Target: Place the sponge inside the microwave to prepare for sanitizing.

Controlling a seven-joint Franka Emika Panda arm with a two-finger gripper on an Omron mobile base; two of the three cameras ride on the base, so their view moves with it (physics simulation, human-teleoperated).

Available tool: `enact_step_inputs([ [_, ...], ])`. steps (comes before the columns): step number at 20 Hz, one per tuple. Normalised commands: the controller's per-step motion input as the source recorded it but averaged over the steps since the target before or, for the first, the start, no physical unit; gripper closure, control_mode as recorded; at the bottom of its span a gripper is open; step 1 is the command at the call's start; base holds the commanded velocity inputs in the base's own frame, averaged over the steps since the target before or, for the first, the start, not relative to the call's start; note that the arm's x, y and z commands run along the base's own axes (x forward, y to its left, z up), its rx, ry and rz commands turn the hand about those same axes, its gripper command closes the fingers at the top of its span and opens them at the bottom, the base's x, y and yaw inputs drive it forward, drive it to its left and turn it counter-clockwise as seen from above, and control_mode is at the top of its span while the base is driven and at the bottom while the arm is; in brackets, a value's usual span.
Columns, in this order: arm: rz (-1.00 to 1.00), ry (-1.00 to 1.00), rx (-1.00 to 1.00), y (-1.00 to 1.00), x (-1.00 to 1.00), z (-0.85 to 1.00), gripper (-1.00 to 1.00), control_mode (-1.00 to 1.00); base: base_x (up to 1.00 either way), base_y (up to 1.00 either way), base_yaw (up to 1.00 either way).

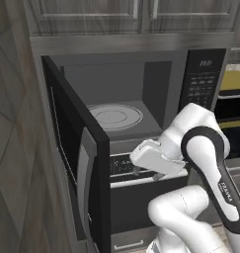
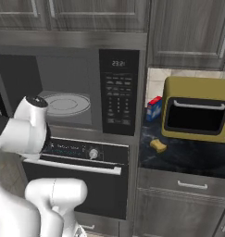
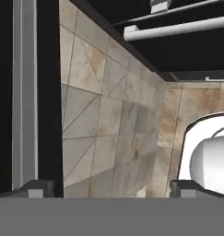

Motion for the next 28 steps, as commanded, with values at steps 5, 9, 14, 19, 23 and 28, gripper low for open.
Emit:
enact_step_inputs([
  [5,0.0,-0.12,-0.7,-0.61,0.29,-0.11,-1.0,-1.0,0.0,0.0,0.0],
  [9,-0.07,-0.06,-0.64,-0.52,0.11,-0.01,-1.0,-1.0,0.0,0.0,0.0],
  [14,-0.14,-0.17,-0.44,-0.52,0.0,-0.05,-1.0,-1.0,0.0,0.0,0.0],
  [19,-0.05,-0.06,0.14,-0.28,0.0,-0.33,-1.0,-1.0,0.0,0.0,0.0],
  [23,0.02,0.01,0.5,-0.26,0.0,-0.37,-1.0,-1.0,0.0,0.0,0.0],
  [28,0.06,-0.05,0.05,-0.05,0.0,0.0,-1.0,-1.0,0.0,0.0,0.0],
])
